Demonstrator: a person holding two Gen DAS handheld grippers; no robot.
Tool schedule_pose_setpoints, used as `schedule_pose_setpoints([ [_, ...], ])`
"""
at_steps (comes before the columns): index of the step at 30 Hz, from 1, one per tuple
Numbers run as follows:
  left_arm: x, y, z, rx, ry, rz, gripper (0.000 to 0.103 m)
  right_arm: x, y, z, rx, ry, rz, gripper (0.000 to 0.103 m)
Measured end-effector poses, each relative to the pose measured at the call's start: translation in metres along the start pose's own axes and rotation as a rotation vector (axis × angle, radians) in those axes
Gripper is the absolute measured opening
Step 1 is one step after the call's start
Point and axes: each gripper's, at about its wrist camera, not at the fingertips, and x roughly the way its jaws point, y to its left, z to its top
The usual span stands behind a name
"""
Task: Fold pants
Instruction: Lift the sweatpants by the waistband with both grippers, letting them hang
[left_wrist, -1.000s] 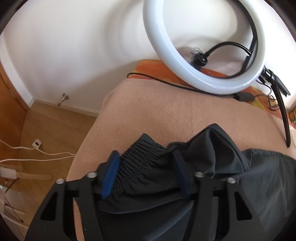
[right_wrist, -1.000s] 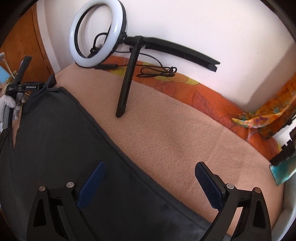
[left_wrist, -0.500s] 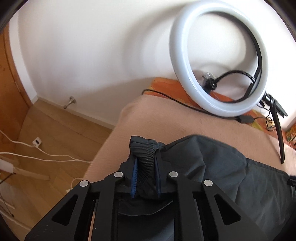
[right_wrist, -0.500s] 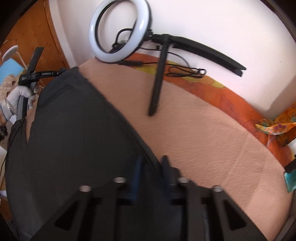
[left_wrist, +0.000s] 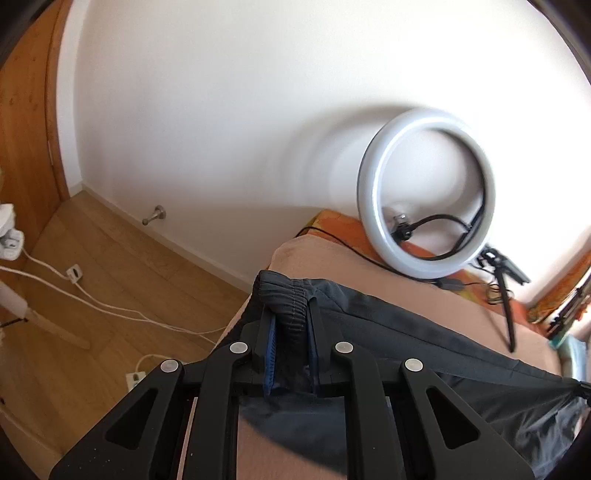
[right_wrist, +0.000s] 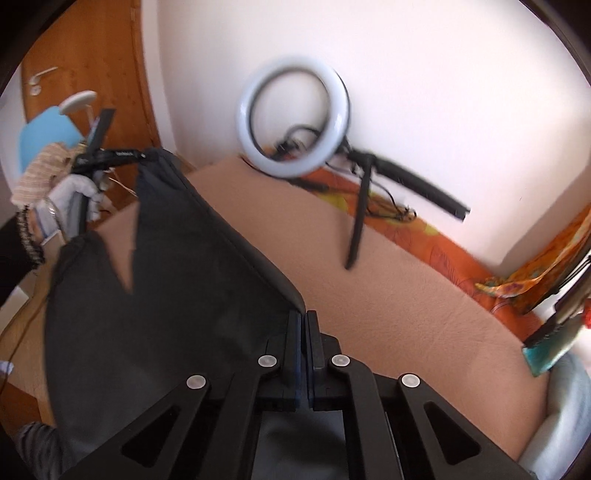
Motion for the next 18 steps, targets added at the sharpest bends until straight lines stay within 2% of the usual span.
schedule_pose_setpoints([
  [4, -0.038, 0.006, -0.012, -0.007, -0.032, -0.024, 0.012, -0.041, 0.039, -0.006, -0.045, -0.023, 0.025, 0.0],
  [9, -0.075, 0.028, -0.039, -0.04, -0.043, -0.054, 0.012, -0.074, 0.081, -0.031, -0.082, 0.007, 0.081, 0.0],
  [14, -0.108, 0.046, -0.084, -0.034, -0.016, -0.062, 0.013, -0.085, 0.118, -0.066, -0.11, 0.063, 0.121, 0.0],
  [16, -0.118, 0.06, -0.108, -0.066, 0.014, -0.061, 0.019, -0.086, 0.13, -0.082, -0.119, 0.09, 0.126, 0.0],
  [18, -0.13, 0.07, -0.126, -0.091, 0.016, -0.06, 0.02, -0.086, 0.136, -0.094, -0.106, 0.111, 0.14, 0.0],
])
